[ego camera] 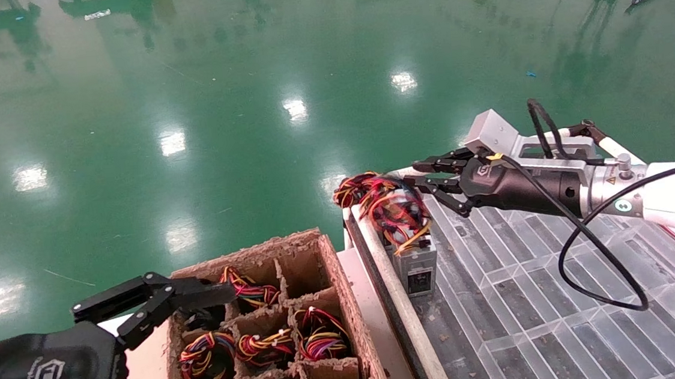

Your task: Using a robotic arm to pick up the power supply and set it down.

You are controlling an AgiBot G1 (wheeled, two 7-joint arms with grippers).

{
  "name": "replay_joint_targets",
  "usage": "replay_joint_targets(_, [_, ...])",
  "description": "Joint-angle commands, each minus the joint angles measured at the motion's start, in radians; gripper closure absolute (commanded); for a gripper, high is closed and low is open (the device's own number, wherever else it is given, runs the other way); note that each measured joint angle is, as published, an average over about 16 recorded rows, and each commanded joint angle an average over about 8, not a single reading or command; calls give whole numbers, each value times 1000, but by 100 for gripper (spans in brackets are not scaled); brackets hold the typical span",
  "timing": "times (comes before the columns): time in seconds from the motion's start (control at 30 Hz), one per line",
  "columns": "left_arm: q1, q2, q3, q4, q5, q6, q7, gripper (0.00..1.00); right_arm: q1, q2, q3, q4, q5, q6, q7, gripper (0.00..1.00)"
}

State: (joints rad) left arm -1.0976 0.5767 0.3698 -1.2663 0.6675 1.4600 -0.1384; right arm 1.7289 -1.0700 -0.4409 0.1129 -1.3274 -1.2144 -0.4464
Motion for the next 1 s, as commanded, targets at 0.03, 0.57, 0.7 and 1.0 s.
replay_joint_targets(0.03, [0,0,0,0,0,0,0,0,0,0,0,2,0,0,1,0])
replay_joint_targets(0.57, [0,0,0,0,0,0,0,0,-79,54,18,143,69,-34,76,0])
replay_joint_targets(0.7, [0,0,0,0,0,0,0,0,-122,85,29,221,109,-52,119,0])
replay_joint_targets(1.0, [0,0,0,0,0,0,0,0,-220,153,53,395,198,-94,213,0])
